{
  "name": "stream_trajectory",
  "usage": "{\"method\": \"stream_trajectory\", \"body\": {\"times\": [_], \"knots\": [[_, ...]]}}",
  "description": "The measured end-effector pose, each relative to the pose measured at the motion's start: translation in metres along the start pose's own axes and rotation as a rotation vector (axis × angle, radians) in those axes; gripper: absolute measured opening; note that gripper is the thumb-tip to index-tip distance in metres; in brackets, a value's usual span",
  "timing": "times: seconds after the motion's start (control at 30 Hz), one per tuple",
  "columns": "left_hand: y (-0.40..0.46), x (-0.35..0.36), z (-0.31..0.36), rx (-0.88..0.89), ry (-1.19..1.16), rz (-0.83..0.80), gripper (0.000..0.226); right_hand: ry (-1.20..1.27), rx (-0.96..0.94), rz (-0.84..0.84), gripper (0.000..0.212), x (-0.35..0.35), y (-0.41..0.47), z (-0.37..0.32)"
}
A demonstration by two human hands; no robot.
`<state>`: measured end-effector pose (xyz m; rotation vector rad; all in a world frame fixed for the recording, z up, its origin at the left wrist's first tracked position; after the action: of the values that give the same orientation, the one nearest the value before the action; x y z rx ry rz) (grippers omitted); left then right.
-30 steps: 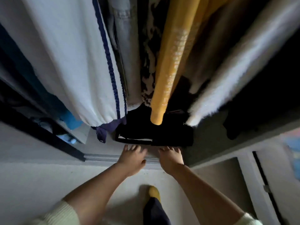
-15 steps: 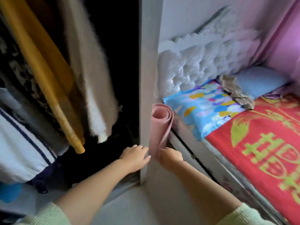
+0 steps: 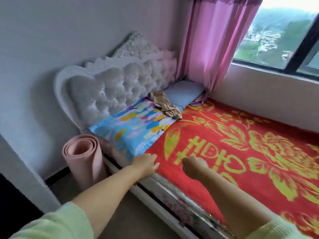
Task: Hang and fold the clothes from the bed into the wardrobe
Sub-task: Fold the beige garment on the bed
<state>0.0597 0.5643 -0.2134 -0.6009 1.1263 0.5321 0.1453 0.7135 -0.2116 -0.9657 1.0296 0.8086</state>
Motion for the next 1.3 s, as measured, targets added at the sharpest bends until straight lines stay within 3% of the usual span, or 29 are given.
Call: {"method": "stream_trajectory", "body": {"times": [0.17,0.43,0.73,0.97,1.13,1.3], "knots": [[0.063,-0.017,0.073,0.082,0.032,0.016,0.041,0.072,0.115,-0.004,0.027,-0.007,0.002,0.096],[0.152,0.015,0.140,0.204,0.060,-0.023,0.044,0.026,0.186,0.001,0.026,0.013,0.050,0.175],[0.317,0.058,0.053,0.092,0.003,-0.109,0.041,-0.062,0.098,-0.160,0.026,0.058,0.218,0.176],[0.474,0.091,-0.024,0.035,-0.002,-0.268,0.040,0.090,0.161,-0.256,0.025,0.080,0.396,0.186],[0.566,0.116,-0.064,-0.003,0.019,-0.271,0.035,0.140,0.110,-0.319,0.033,0.116,0.497,0.180],[0.668,0.138,-0.089,0.016,0.079,-0.133,0.040,0.163,0.086,-0.314,0.025,0.145,0.601,0.188]]}}
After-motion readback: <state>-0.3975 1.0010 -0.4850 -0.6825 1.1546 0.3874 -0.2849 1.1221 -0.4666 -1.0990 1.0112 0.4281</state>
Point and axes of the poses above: each hand's wrist, its own y-axis towards the middle knuckle, its own x-axis out of the palm, z = x × y, the point moved 8 cm from there along y, towards the middle knuckle, and after that the axes turned 9 degrees about -y, right-handed, at the moved point
